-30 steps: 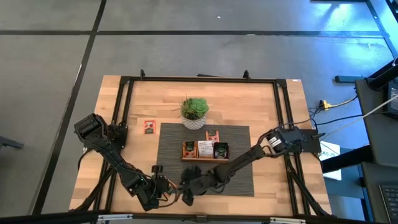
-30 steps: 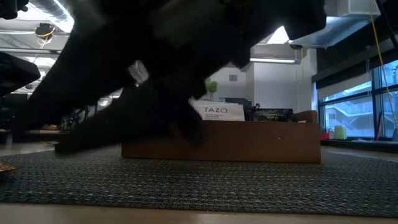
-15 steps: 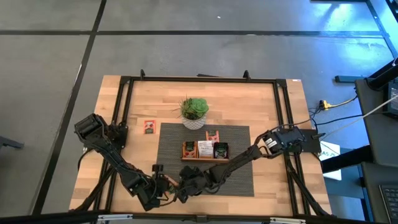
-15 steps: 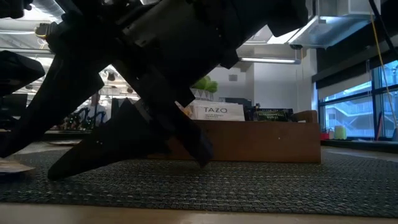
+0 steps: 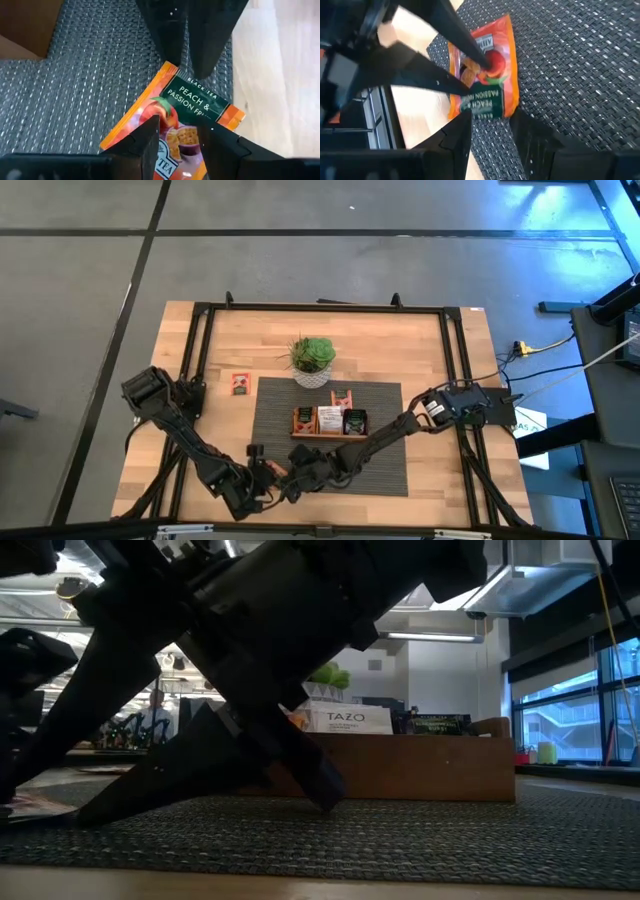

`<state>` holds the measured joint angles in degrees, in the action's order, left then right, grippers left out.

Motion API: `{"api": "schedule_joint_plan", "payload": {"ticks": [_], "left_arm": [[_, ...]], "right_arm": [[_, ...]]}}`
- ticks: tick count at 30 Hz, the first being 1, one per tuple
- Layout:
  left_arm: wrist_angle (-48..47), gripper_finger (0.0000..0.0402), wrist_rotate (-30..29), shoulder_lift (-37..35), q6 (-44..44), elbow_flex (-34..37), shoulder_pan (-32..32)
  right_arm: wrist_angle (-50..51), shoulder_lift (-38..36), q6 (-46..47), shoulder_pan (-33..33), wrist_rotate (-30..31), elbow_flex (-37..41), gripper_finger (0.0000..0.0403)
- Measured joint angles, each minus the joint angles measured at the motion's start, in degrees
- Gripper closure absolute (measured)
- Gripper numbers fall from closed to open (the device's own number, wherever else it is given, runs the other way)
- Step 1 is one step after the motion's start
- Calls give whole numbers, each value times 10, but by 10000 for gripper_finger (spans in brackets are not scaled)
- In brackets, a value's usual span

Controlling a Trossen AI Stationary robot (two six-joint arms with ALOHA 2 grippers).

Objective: Pick & Place Tea
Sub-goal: Put the orange tea bag into the left section of the wooden organizer

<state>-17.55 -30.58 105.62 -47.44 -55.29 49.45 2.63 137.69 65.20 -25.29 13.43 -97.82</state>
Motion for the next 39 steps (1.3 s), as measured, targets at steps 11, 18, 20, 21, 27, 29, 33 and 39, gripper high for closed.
{"api": "schedule_joint_plan", "payload": {"ticks": [11, 18, 20, 21, 27, 29, 33, 39], "left_arm": [[17, 272, -42, 43, -39, -3, 4], [18, 272, -63, 47, -45, -2, 17], [18, 272, -67, 47, -50, -2, 20], [18, 272, -70, 47, -53, -2, 22], [18, 272, -77, 47, -54, -2, 23], [19, 272, -77, 47, -54, -1, 23], [20, 272, -78, 40, -54, -1, 29], [11, 272, -68, -8, -17, 2, 40]], "right_arm": [[10, 0, 7, 4, 3, 1, 307], [31, 0, -3, 5, 4, 0, 361], [32, 0, -10, 5, 4, 0, 371], [32, 0, -13, 5, 4, 0, 375], [31, 0, -57, 5, 6, 1, 397], [29, 0, -72, 5, 9, 1, 397], [38, 2, -111, 4, 16, -11, 399], [77, 5, -161, 7, 26, -52, 401]]}}
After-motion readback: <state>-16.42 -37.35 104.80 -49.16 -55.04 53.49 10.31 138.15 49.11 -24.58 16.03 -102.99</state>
